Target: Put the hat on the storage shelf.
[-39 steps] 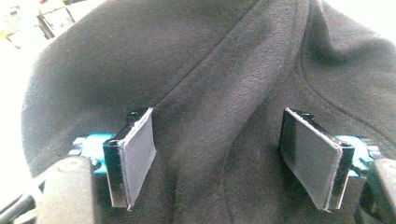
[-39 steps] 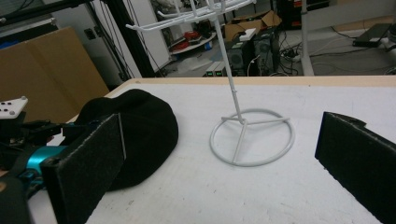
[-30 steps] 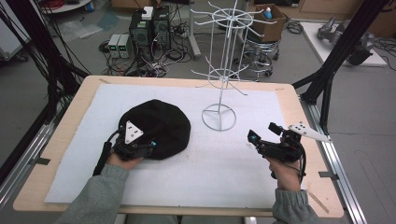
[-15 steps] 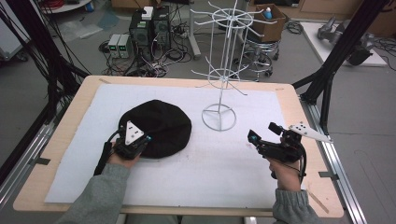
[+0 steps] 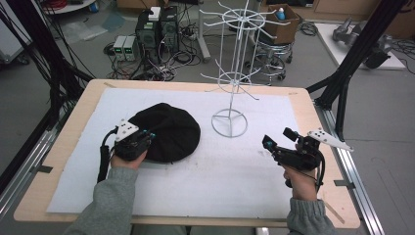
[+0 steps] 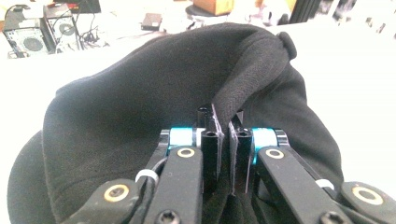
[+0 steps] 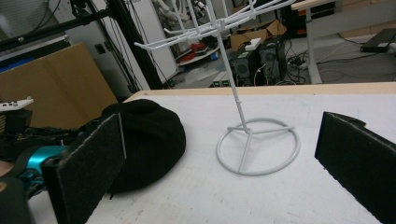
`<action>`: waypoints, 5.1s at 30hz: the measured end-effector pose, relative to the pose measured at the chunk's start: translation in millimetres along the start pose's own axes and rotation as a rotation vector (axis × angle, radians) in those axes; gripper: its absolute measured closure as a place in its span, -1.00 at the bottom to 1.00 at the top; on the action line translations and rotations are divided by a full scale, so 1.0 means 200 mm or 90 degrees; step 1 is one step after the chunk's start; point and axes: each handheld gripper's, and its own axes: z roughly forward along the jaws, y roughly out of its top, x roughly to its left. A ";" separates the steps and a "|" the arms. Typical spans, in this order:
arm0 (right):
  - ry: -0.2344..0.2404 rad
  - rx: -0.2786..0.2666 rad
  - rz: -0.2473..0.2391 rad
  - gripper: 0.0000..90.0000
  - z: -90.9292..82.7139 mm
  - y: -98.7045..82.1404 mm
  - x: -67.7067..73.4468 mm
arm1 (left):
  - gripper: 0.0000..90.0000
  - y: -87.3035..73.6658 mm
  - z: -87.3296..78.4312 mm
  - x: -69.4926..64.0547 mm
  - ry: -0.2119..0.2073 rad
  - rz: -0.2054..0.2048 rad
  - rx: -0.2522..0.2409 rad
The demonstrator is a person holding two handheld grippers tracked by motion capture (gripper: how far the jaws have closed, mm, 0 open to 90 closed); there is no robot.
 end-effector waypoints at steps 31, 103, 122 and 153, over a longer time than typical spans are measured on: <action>0.016 -0.006 0.004 -0.98 0.00 0.01 0.02 | 0.92 0.40 -0.26 0.02 0.012 -0.164 -0.227; 0.063 -0.061 0.037 -0.94 -0.09 0.06 -0.03 | 0.92 1.17 -0.23 -0.38 -0.100 -0.326 -0.519; 0.057 -0.062 0.036 -0.94 -0.09 0.06 -0.03 | 0.92 1.03 -0.19 -0.47 -0.056 -0.291 -0.527; 0.055 -0.059 0.035 -0.94 -0.09 0.06 -0.02 | 0.91 0.76 0.00 -0.57 -0.028 -0.252 -0.442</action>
